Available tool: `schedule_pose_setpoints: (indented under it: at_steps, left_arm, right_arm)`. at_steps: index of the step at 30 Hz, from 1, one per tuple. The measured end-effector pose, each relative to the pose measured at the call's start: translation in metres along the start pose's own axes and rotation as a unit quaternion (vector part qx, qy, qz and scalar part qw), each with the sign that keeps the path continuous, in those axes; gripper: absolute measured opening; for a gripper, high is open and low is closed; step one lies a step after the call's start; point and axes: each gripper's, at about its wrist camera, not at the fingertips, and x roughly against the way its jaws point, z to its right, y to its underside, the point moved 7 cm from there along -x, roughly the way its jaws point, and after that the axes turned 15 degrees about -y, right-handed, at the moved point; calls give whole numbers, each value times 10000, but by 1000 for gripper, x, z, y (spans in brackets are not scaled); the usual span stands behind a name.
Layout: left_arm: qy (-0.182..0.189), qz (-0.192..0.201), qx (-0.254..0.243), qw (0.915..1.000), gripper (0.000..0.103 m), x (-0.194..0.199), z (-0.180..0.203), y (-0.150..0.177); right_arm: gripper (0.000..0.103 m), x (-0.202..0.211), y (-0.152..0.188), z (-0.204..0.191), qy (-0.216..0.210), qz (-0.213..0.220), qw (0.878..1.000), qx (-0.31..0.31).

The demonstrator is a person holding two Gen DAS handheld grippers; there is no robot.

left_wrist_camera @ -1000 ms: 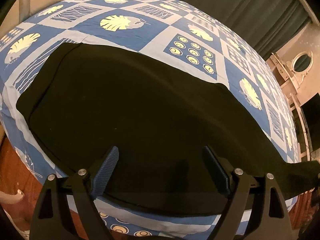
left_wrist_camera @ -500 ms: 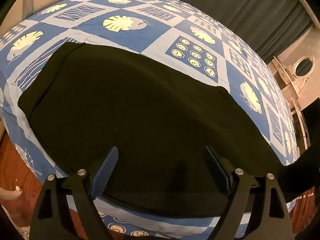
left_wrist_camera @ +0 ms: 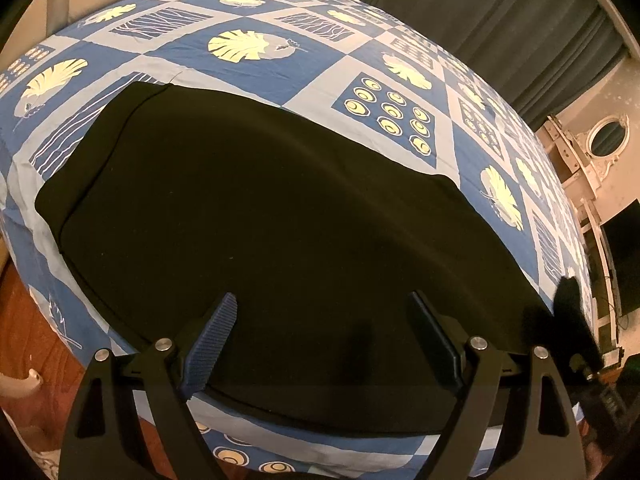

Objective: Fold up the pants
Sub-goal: 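Lower the right gripper onto the folded pants and open it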

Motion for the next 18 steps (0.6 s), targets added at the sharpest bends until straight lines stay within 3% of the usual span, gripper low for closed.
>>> schedule_pose_setpoints:
  at_steps: [12,18]
  left_arm:
    - [-5,4,-15,10000,85,0,0,0]
    - [1,5,-1,10000,85,0,0,1]
  right_arm:
    - [13,-41,28,-7,515,-516,9960,523]
    - [30,-50,34,-8,451,-550,9964,451]
